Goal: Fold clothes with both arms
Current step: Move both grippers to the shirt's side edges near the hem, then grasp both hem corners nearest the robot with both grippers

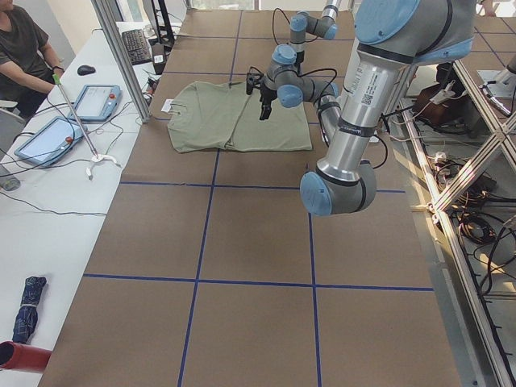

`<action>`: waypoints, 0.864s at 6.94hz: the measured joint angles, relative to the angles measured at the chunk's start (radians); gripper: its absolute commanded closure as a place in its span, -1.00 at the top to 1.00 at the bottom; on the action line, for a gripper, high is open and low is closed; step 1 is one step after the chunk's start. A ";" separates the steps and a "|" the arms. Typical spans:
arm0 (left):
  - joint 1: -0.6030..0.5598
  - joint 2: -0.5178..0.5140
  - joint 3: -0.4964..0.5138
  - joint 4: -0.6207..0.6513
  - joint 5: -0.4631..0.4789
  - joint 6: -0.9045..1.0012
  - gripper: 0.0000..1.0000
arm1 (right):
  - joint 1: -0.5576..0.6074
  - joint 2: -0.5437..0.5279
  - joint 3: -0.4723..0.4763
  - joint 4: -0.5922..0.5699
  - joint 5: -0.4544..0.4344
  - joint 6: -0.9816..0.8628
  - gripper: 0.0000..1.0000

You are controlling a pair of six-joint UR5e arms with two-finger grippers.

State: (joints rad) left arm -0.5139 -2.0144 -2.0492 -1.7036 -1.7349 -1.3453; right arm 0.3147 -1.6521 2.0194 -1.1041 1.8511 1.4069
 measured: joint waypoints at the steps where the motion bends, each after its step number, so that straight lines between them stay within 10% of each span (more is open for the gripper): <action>1: 0.000 0.000 0.001 0.000 0.000 0.000 1.00 | -0.001 0.000 0.001 0.001 0.001 0.000 -1.00; 6: 0.008 0.036 0.002 -0.012 -0.006 -0.029 1.00 | 0.000 -0.002 0.038 0.001 -0.003 0.000 -1.00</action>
State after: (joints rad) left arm -0.5054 -1.9788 -2.0474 -1.7152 -1.7407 -1.3742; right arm 0.3150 -1.6543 2.0575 -1.1029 1.8485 1.4069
